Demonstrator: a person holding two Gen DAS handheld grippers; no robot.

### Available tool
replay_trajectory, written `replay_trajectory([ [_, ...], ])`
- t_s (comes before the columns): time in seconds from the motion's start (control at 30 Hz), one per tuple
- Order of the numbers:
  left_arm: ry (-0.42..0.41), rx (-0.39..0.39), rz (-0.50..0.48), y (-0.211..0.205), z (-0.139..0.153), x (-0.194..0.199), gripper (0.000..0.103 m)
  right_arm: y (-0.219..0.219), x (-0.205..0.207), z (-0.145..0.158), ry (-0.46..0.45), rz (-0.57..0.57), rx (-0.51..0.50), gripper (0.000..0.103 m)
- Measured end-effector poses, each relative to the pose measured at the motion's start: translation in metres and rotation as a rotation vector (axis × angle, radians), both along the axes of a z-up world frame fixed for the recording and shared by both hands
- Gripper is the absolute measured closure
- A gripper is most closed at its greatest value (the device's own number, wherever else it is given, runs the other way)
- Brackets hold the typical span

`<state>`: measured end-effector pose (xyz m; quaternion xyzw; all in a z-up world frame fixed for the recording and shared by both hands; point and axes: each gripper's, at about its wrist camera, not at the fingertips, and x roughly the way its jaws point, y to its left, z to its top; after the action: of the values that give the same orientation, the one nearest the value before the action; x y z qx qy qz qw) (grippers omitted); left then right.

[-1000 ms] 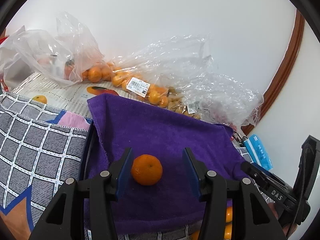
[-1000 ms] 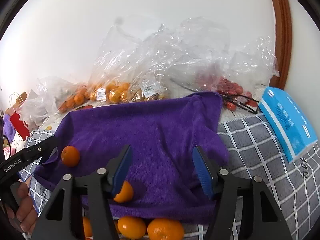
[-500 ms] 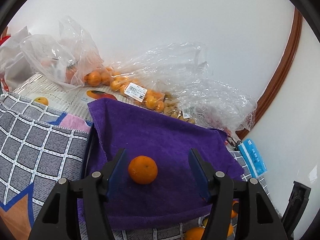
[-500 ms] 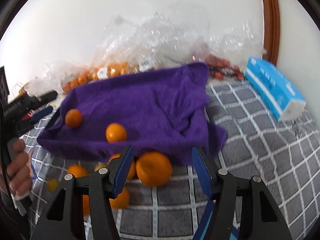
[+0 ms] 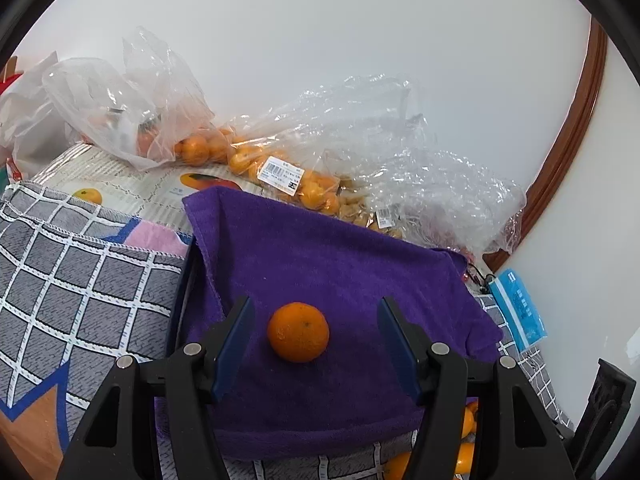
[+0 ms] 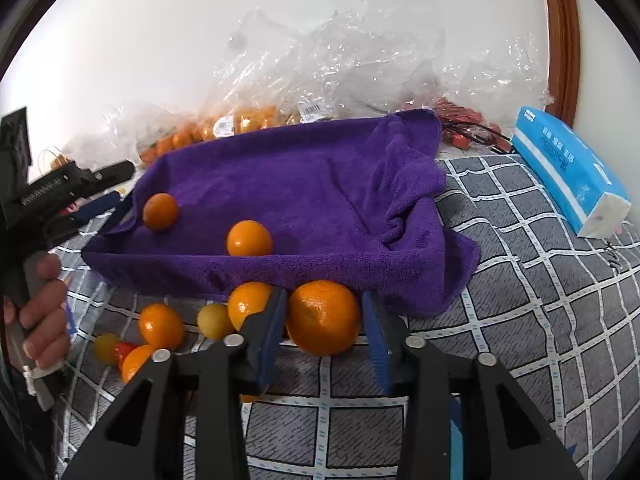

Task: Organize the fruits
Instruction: 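Withdraw the right tool toward another large orange while the left tool lifts away, then close the right gripper on the large orange while the left tool moves toward a pear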

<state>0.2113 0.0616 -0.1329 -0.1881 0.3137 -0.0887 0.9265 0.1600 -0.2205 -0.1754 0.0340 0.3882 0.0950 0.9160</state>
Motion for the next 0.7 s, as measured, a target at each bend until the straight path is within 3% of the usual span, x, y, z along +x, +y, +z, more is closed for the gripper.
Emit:
replay_trajectory([
  [0.23,-0.009,0.017,0.001,-0.001,-0.001,-0.002,0.042,-0.025,-0.009,0.004,-0.024,-0.114,0.016,0.065],
  [0.33,0.005,0.010,0.001,0.000,-0.003,-0.001,0.042,-0.025,0.000,-0.003,0.025,-0.110,0.000,0.061],
  [0.5,0.008,0.004,0.000,0.001,-0.003,-0.001,0.042,-0.020,0.007,-0.011,0.072,-0.106,-0.035,0.062],
  [0.7,-0.032,0.053,-0.001,-0.004,0.003,-0.005,0.042,-0.025,0.001,-0.006,0.019,-0.115,-0.003,0.063],
])
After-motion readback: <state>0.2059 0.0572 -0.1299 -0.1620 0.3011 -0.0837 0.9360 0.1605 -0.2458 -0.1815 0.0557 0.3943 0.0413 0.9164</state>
